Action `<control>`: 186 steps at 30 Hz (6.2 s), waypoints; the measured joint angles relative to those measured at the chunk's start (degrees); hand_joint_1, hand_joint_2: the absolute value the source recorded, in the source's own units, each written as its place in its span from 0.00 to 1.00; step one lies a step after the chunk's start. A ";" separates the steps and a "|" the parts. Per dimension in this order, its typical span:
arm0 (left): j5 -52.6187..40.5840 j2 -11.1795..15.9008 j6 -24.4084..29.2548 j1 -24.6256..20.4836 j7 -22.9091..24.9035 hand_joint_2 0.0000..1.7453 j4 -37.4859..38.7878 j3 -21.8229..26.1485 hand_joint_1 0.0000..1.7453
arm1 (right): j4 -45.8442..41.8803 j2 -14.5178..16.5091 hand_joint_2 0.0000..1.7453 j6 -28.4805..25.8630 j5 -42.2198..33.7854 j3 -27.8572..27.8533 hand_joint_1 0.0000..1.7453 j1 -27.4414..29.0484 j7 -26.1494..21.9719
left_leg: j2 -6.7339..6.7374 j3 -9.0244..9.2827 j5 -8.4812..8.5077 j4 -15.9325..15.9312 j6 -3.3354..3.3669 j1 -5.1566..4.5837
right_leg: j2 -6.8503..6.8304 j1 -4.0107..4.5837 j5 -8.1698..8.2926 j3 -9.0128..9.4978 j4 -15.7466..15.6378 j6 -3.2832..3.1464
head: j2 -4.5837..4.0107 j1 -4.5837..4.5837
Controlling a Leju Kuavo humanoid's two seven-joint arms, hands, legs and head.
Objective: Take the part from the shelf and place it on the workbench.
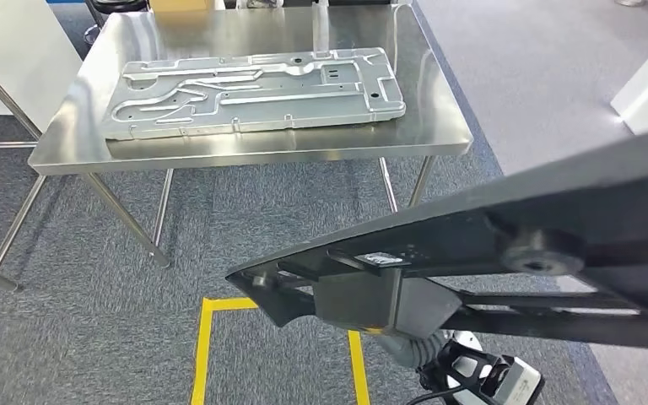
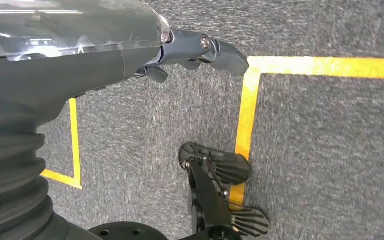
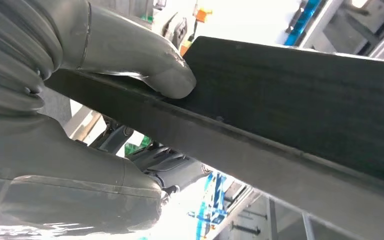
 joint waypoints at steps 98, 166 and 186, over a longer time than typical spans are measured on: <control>-0.02 0.85 -1.03 0.55 -2.64 1.00 -0.01 0.54 0.00 | 10.17 -3.11 1.00 -9.77 3.76 -17.55 1.00 -9.80 0.01 | 0.35 -10.33 -3.84 13.86 -1.77 0.52 | -0.13 -1.00 -0.25 2.14 -1.34 -0.65 | 0.00 -0.02; -4.89 1.33 -3.62 -0.68 -8.41 0.25 0.45 -1.50 0.00 | 89.17 17.12 0.00 -26.39 69.02 11.49 0.00 -53.90 23.33 | 0.37 -7.96 5.55 2.93 -2.24 1.04 | 0.31 -0.43 0.25 1.36 -0.68 -0.62 | 0.00 -0.02; -5.65 1.10 -3.72 -0.55 -10.39 0.00 0.49 -2.52 0.00 | 85.68 16.44 0.00 -32.23 51.49 0.57 0.00 -54.43 8.07 | 0.28 -7.50 6.42 0.30 -1.36 0.66 | 0.01 -0.35 0.08 1.43 -0.87 -0.13 | 0.00 -0.01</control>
